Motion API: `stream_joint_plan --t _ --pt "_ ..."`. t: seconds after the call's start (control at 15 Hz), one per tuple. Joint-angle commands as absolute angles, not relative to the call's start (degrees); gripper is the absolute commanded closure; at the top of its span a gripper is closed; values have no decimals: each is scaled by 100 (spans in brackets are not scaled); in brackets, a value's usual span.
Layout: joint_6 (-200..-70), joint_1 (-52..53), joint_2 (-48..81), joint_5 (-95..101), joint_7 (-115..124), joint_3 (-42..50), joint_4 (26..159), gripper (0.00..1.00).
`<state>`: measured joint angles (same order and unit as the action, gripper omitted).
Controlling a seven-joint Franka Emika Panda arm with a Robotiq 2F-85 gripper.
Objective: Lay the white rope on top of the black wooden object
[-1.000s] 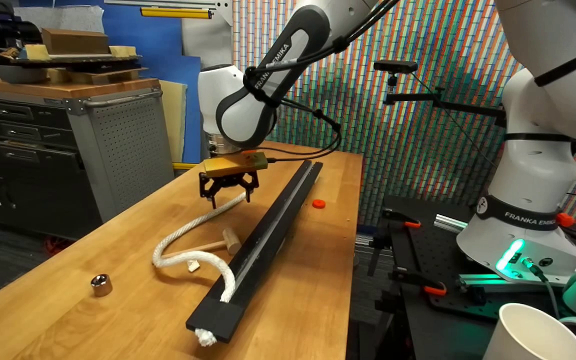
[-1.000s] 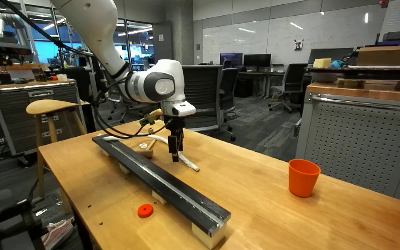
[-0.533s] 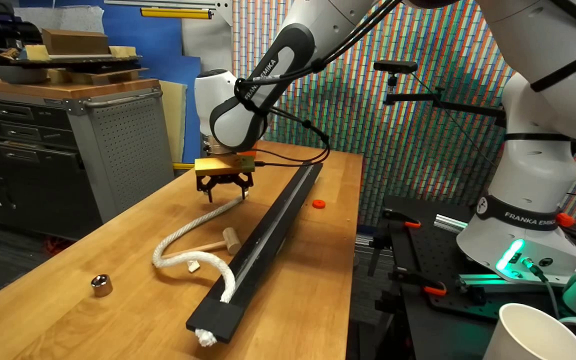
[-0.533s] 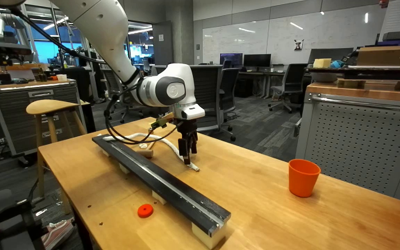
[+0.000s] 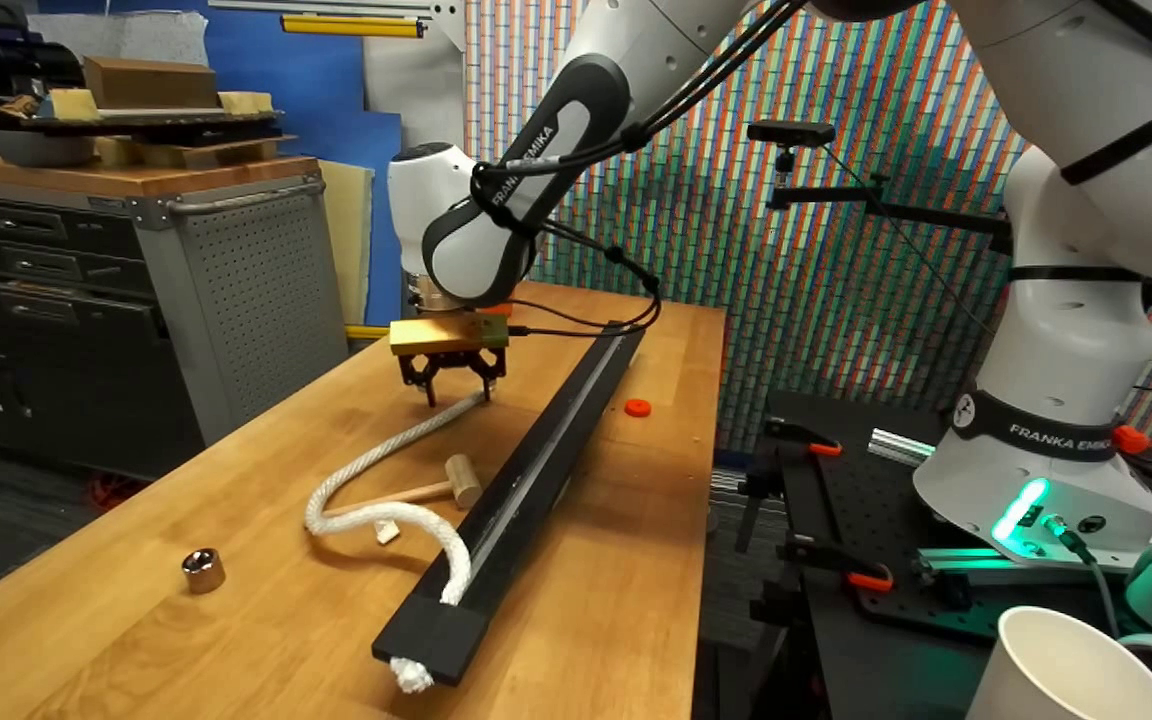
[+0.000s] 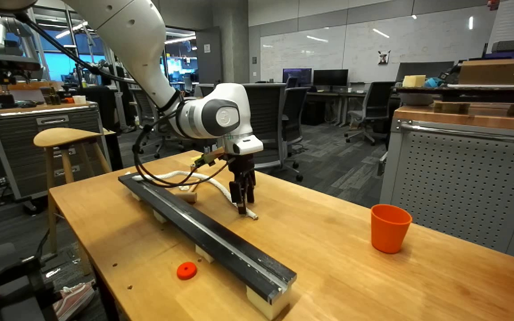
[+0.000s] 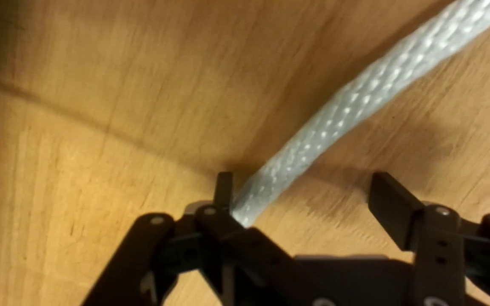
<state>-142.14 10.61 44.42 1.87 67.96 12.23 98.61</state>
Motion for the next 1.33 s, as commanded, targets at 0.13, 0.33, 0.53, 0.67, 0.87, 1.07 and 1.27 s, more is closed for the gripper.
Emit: stream_joint_plan --t 0.13,0.33,0.53,0.67,0.87,1.07,1.27 --pt "-14092 1231 4409 434 7203 1422 9789 65" --pt "-14095 1231 4401 541 7273 1438 9815 87" --pt "-14114 1266 4400 718 7336 1514 9867 100" --pt "-14109 1240 4368 817 7327 1537 9916 97" --pt "-14076 1125 4228 806 7243 1557 10001 97" --pt "-14128 1113 4049 919 7242 1774 10092 97" --pt "-14106 1072 3821 1112 7210 1973 10201 97"
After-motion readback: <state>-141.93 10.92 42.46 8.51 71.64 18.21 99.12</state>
